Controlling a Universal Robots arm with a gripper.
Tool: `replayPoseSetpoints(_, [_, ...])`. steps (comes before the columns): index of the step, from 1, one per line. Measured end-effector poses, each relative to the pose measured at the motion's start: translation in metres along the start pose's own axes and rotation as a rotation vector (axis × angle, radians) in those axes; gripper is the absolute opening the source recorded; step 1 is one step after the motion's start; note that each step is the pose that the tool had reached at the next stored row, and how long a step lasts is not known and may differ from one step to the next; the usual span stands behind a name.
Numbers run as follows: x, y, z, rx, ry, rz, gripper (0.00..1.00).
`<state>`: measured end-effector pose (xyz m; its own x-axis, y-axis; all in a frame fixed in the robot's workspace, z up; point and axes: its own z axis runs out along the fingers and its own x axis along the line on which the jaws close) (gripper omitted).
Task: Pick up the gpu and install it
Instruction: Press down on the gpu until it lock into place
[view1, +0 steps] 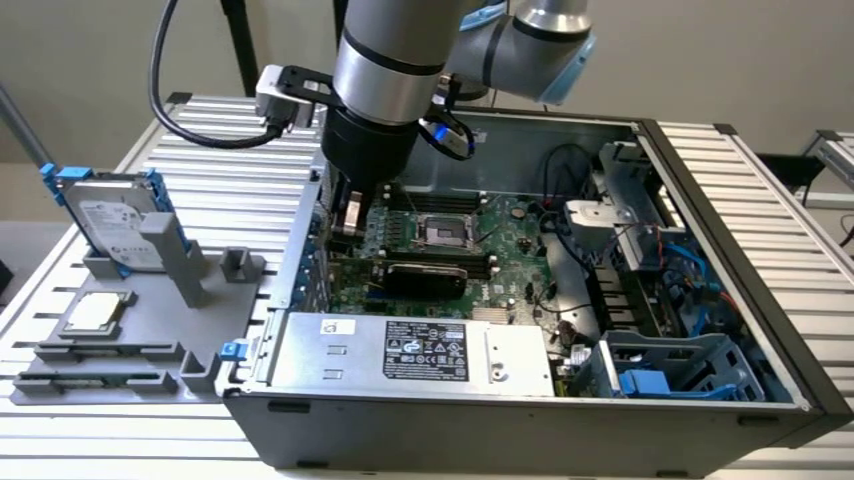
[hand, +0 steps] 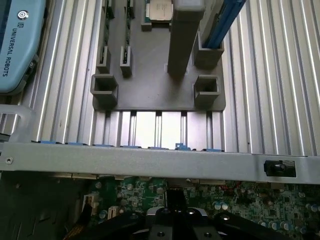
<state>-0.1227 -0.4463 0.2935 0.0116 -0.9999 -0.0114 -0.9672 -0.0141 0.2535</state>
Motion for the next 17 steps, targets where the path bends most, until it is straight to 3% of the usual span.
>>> replayPoseSetpoints(9, [0.0000, 0.0013, -0.0019, -0.0150, -0.0005, 0.003, 0.11])
replayPoseSetpoints(17, [0.0008, 0.0015, -0.0035, -0.0174, 0.0021, 0.008, 0.11])
